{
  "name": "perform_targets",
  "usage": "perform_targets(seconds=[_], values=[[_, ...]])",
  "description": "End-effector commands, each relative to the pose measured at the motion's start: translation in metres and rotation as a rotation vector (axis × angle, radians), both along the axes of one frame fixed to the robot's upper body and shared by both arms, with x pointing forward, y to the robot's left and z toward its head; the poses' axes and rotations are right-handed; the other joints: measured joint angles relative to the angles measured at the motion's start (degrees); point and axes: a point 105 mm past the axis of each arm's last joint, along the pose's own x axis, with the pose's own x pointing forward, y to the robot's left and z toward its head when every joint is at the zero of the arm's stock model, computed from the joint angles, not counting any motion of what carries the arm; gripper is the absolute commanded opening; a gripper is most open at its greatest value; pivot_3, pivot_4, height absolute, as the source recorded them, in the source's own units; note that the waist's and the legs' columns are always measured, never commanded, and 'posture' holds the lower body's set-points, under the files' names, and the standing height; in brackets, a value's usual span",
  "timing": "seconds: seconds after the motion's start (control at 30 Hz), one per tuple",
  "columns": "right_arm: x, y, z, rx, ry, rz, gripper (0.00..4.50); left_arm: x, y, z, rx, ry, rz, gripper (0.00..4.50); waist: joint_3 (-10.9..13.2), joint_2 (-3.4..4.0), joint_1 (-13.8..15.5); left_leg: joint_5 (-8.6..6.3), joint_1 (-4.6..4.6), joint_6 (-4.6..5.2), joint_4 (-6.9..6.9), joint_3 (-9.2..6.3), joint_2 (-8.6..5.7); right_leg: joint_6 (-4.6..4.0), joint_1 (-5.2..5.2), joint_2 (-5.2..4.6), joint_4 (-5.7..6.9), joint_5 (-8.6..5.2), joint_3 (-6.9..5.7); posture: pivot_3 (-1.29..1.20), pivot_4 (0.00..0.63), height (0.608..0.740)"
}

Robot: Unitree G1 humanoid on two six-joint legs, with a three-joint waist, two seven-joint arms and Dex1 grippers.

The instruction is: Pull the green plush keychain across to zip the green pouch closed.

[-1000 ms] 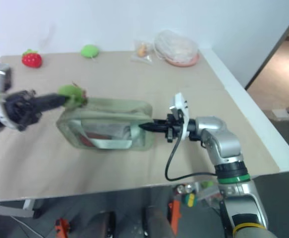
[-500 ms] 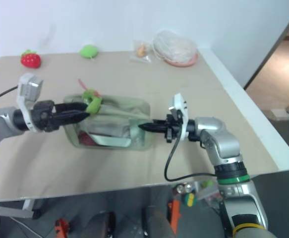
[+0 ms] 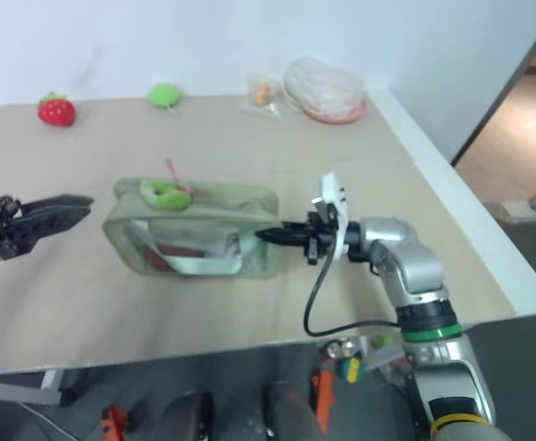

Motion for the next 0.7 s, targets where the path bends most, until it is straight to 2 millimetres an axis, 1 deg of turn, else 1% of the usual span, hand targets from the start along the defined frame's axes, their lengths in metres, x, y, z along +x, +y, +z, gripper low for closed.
perform_targets(seconds=[0.03, 0.23, 0.33, 0.4, 0.57, 0.7], values=[[-0.003, 0.001, 0.009, 0.013, -0.03, 0.018, 0.0, 0.0, 0.01, 0.004, 0.036, -0.04, 0.036, 2.61, 0.0, -0.01, 0.03, 0.0, -0.01, 0.0, 0.0, -0.01, 0.03, -0.01, 0.0, 0.01, 0.0, 0.0, -0.01, 0.0, 0.15, 0.74], [-0.003, 0.001, 0.011, 0.014, -0.034, 0.02, 0.0, 0.008, -0.004, -0.002, 0.013, -0.039, -0.002, 2.61, 0.0, -0.01, 0.1, 0.0, -0.01, 0.0, -0.02, 0.01, 0.04, -0.03, 0.0, 0.01, 0.0, 0.0, -0.02, 0.0, 0.15, 0.74], [-0.003, 0.0, 0.012, 0.014, -0.036, 0.014, 0.0, 0.007, -0.017, -0.006, 0.012, -0.029, -0.057, 2.61, 0.0, -0.01, 0.09, 0.0, -0.02, 0.0, -0.02, 0.02, 0.04, -0.03, -0.01, 0.01, 0.0, 0.01, 0.0, 0.0, 0.15, 0.74], [-0.004, -0.001, 0.012, 0.016, -0.036, 0.01, 0.0, 0.006, -0.021, -0.009, 0.03, -0.025, -0.083, 2.61, 0.0, -0.01, 0.09, 0.0, -0.03, 0.0, -0.02, 0.02, 0.04, -0.04, -0.02, 0.01, 0.0, 0.01, 0.0, 0.0, 0.15, 0.74], [-0.006, -0.002, 0.012, 0.022, -0.033, 0.003, 0.0, 0.006, -0.019, -0.015, 0.054, -0.012, -0.088, 2.61, 0.0, -0.01, 0.09, -0.01, -0.03, -0.01, -0.04, 0.01, 0.04, -0.04, -0.03, 0.04, 0.0, 0.0, 0.0, 0.0, 0.15, 0.74], [-0.006, -0.002, 0.012, 0.022, -0.033, -0.001, 0.0, 0.009, -0.018, -0.014, 0.046, -0.007, -0.086, 2.61, 0.0, -0.01, 0.08, -0.01, -0.03, -0.01, -0.04, 0.01, 0.04, -0.04, -0.03, 0.04, 0.0, 0.0, -0.01, 0.0, 0.15, 0.74]])
